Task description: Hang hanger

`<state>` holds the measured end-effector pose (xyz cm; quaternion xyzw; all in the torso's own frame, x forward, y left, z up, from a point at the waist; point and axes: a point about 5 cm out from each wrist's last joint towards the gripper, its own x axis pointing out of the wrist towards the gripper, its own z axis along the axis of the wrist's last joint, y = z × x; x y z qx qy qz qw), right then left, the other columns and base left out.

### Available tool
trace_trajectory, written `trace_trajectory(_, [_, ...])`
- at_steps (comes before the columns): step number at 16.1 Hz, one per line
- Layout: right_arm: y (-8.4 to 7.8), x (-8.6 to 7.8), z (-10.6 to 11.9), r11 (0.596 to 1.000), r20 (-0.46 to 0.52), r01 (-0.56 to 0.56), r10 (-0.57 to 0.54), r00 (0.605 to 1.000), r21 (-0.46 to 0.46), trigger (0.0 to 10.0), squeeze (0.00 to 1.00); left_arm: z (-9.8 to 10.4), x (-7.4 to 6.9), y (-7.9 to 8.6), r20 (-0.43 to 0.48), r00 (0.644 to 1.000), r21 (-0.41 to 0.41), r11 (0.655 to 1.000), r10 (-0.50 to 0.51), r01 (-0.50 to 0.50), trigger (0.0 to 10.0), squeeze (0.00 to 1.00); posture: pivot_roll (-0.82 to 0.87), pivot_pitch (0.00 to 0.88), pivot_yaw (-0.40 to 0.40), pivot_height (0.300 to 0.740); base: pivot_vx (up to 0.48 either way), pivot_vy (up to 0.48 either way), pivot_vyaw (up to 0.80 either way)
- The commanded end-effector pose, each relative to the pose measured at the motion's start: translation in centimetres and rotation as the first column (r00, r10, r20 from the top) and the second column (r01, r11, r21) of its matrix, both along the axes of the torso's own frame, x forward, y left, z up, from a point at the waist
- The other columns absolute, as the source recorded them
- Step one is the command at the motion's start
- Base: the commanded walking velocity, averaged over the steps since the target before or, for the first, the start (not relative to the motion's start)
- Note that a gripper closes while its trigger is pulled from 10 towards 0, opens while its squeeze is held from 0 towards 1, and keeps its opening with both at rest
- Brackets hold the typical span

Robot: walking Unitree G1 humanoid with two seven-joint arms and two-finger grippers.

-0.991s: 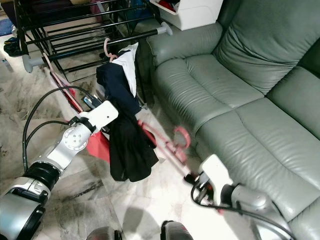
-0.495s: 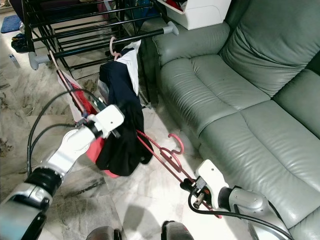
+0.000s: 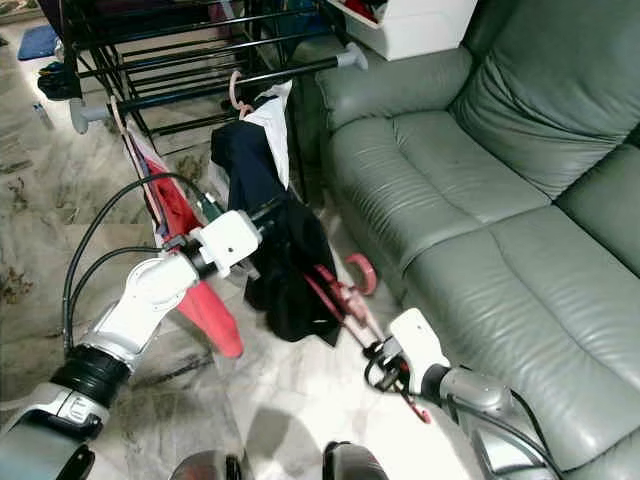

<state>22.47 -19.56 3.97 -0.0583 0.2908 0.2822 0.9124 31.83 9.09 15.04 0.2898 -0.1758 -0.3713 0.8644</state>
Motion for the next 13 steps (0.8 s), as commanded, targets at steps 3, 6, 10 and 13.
trace_trajectory(3, [-3.3,2.1,-0.1,0.932,0.008,0.361,-0.361,0.932,-0.001,10.0,0.0,1.5,-0.1,-0.1,0.032,0.999,-0.03,1.0,-0.004,0.005,10.0,0.0,-0.06,0.061,0.015,0.74,0.0,0.0,0.0])
trace_trajectory(6, [-4.1,3.2,0.3,0.821,-0.011,0.564,-0.565,0.825,0.085,10.0,0.0,0.6,-0.2,-0.2,0.007,0.999,0.022,0.999,0.038,-0.038,10.0,0.0,-0.06,0.061,0.015,0.74,0.0,0.0,0.0])
trace_trajectory(10, [-1.7,4.0,0.9,0.768,-0.092,0.602,-0.598,0.796,0.217,10.0,0.0,-0.3,0.6,1.1,-0.02,0.988,0.062,0.986,0.154,-0.152,10.0,0.0,-0.06,0.062,0.011,0.74,0.0,0.0,0.0])
trace_trajectory(13, [0.7,3.7,1.5,0.79,-0.212,0.521,-0.476,0.853,0.324,10.0,0.0,-0.7,0.5,1.0,-0.042,0.983,0.075,0.982,0.176,-0.173,10.0,0.0,-0.06,0.063,0.01,0.74,0.0,0.0,0.0])
